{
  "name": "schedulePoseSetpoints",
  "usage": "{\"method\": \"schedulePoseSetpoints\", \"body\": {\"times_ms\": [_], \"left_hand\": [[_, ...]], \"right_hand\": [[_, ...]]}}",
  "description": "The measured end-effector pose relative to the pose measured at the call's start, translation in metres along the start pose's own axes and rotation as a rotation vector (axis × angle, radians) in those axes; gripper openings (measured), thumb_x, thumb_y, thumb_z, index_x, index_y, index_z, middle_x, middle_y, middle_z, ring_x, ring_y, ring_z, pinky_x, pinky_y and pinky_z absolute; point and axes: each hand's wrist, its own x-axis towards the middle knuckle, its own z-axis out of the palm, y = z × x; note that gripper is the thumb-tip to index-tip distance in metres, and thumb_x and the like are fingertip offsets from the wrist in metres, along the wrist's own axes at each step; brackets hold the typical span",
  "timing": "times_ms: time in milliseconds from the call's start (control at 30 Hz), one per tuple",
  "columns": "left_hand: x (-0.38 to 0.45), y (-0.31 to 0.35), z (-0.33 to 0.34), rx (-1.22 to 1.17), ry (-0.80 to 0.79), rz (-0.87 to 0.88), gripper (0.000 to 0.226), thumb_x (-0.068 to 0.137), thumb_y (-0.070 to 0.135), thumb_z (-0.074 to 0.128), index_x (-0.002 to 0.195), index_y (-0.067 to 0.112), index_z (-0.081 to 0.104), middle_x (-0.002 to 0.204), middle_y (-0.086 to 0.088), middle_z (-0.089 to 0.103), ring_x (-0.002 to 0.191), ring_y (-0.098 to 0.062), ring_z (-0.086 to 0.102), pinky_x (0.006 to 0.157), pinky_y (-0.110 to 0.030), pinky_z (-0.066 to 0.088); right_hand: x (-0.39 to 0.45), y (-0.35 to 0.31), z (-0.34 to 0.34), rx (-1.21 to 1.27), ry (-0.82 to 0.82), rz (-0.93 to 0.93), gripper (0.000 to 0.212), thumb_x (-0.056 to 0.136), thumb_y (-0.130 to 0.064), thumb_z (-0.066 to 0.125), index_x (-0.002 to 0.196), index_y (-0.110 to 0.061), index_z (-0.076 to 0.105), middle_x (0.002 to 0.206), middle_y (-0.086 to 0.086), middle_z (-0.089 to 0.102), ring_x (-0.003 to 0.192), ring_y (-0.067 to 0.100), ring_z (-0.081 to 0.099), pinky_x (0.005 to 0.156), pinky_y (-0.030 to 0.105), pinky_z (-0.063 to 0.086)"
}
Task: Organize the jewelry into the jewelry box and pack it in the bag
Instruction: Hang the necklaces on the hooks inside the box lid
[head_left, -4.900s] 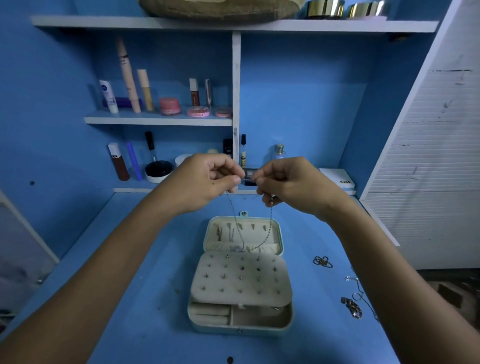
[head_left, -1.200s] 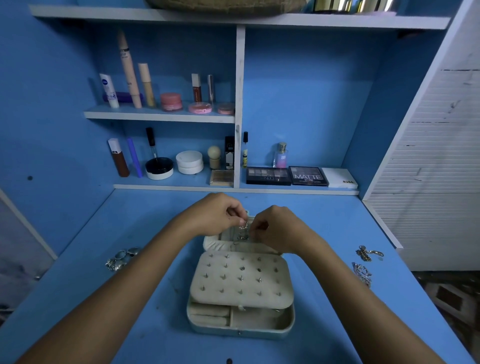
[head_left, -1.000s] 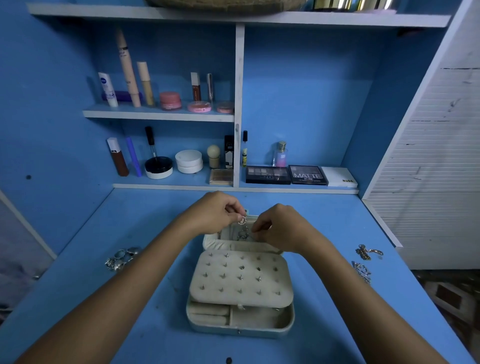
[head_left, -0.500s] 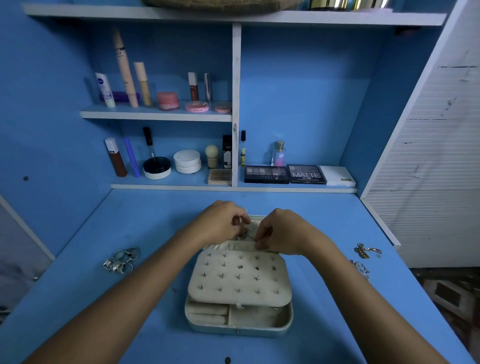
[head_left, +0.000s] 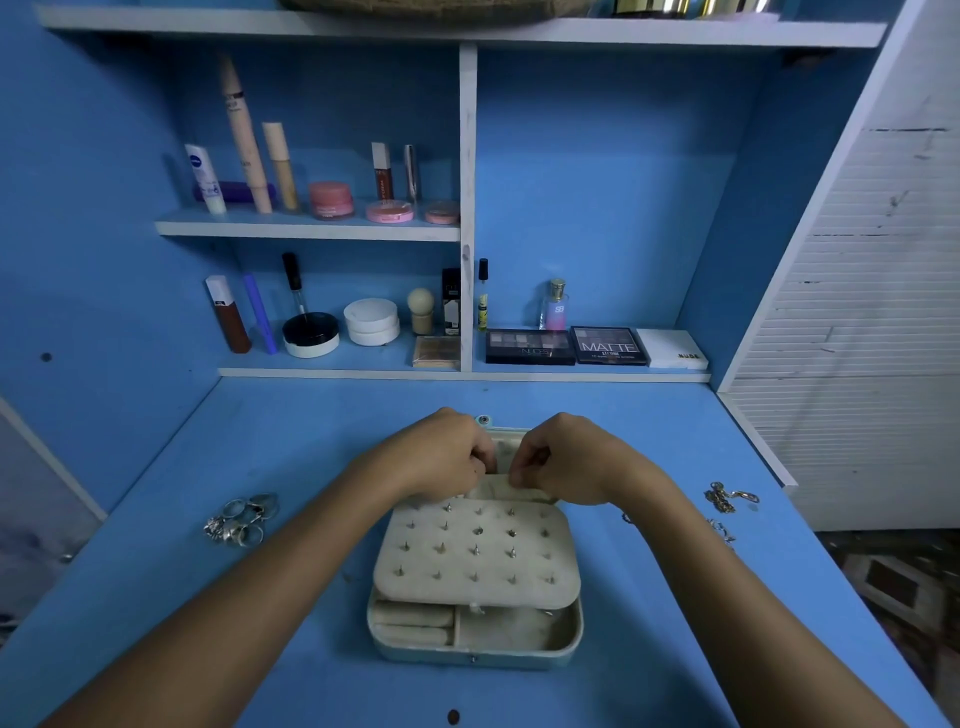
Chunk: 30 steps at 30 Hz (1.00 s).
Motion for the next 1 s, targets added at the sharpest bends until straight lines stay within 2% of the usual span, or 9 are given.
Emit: {"method": "schedulePoseSetpoints", "body": {"times_ms": [100,300,433,500,667,767,867,933,1000], "left_hand": [[-0.0010,0.0007,-0.0026,-0.019,-0.044,-0.022,0.030,0.092,0.011,0.047,0.098,0.021,0.075,0.094,0.003,0.068,0.072,-0.017,0.063,0.062,-0.029,0.051],[0.0006,-0.0005,-0.0027,-0.056,-0.037,-0.030,0.026,0.093,0.018,0.051,0.106,0.026,0.071,0.096,0.010,0.064,0.085,-0.009,0.062,0.070,-0.023,0.048],[0.0011,-0.0005,-0.0004,-0.051,-0.067,-0.051,0.020,0.093,0.020,0.051,0.098,0.027,0.070,0.090,0.014,0.060,0.084,-0.010,0.061,0.066,-0.021,0.045],[0.0016,0.0000,-0.0026,-0.045,-0.094,-0.061,0.021,0.093,0.022,0.051,0.095,0.024,0.071,0.090,0.010,0.063,0.081,-0.015,0.064,0.064,-0.024,0.048],[0.0024,-0.0002,-0.0045,-0.031,-0.116,-0.060,0.024,0.093,0.024,0.051,0.079,0.019,0.069,0.073,0.008,0.062,0.065,-0.013,0.054,0.058,-0.025,0.042],[0.0027,0.0010,-0.0017,-0.011,-0.105,-0.056,0.022,0.090,0.027,0.053,0.075,0.019,0.068,0.084,0.003,0.067,0.071,-0.014,0.058,0.062,-0.030,0.047],[0.0010,0.0037,-0.0026,-0.022,-0.103,-0.056,0.015,0.089,0.030,0.054,0.088,0.025,0.068,0.094,0.007,0.064,0.083,-0.012,0.062,0.072,-0.032,0.052],[-0.0005,0.0050,-0.0042,-0.026,-0.106,-0.051,0.015,0.089,0.032,0.055,0.093,0.028,0.068,0.096,0.009,0.063,0.086,-0.012,0.062,0.075,-0.033,0.053],[-0.0006,0.0057,-0.0045,-0.013,-0.106,-0.049,0.018,0.088,0.032,0.055,0.090,0.025,0.071,0.094,0.007,0.066,0.086,-0.015,0.064,0.075,-0.035,0.054]], "right_hand": [[0.0001,0.0008,0.0001,0.005,0.003,-0.009,0.015,0.089,-0.020,0.071,0.079,-0.030,0.072,0.081,-0.012,0.067,0.071,0.003,0.060,0.060,0.013,0.045],[-0.0001,0.0015,-0.0007,0.001,-0.001,-0.010,0.008,0.090,-0.023,0.070,0.084,-0.028,0.073,0.084,-0.012,0.066,0.073,0.003,0.059,0.059,0.012,0.042],[0.0004,0.0012,-0.0007,-0.003,-0.009,-0.003,0.009,0.090,-0.024,0.071,0.082,-0.029,0.071,0.083,-0.011,0.065,0.072,0.003,0.058,0.059,0.013,0.041],[0.0006,0.0011,-0.0007,-0.008,-0.012,-0.004,0.009,0.090,-0.024,0.071,0.082,-0.029,0.071,0.084,-0.011,0.066,0.074,0.004,0.059,0.060,0.014,0.042],[0.0011,0.0017,-0.0001,-0.004,-0.007,-0.002,0.004,0.090,-0.025,0.071,0.086,-0.026,0.074,0.086,-0.009,0.068,0.075,0.005,0.060,0.061,0.016,0.043],[0.0011,0.0022,0.0004,-0.007,-0.004,-0.003,0.004,0.089,-0.026,0.071,0.088,-0.025,0.075,0.084,-0.009,0.067,0.073,0.005,0.059,0.061,0.016,0.043],[0.0009,0.0014,0.0000,-0.009,-0.005,0.001,0.005,0.089,-0.024,0.070,0.089,-0.025,0.075,0.086,-0.008,0.067,0.075,0.006,0.059,0.062,0.017,0.044],[0.0007,0.0007,0.0001,-0.010,-0.004,0.005,0.005,0.089,-0.024,0.070,0.088,-0.025,0.075,0.088,-0.007,0.068,0.076,0.008,0.060,0.063,0.017,0.045],[0.0006,0.0004,0.0010,-0.009,-0.004,0.008,0.005,0.089,-0.022,0.070,0.087,-0.024,0.075,0.090,-0.005,0.070,0.078,0.010,0.063,0.065,0.019,0.048]]}}
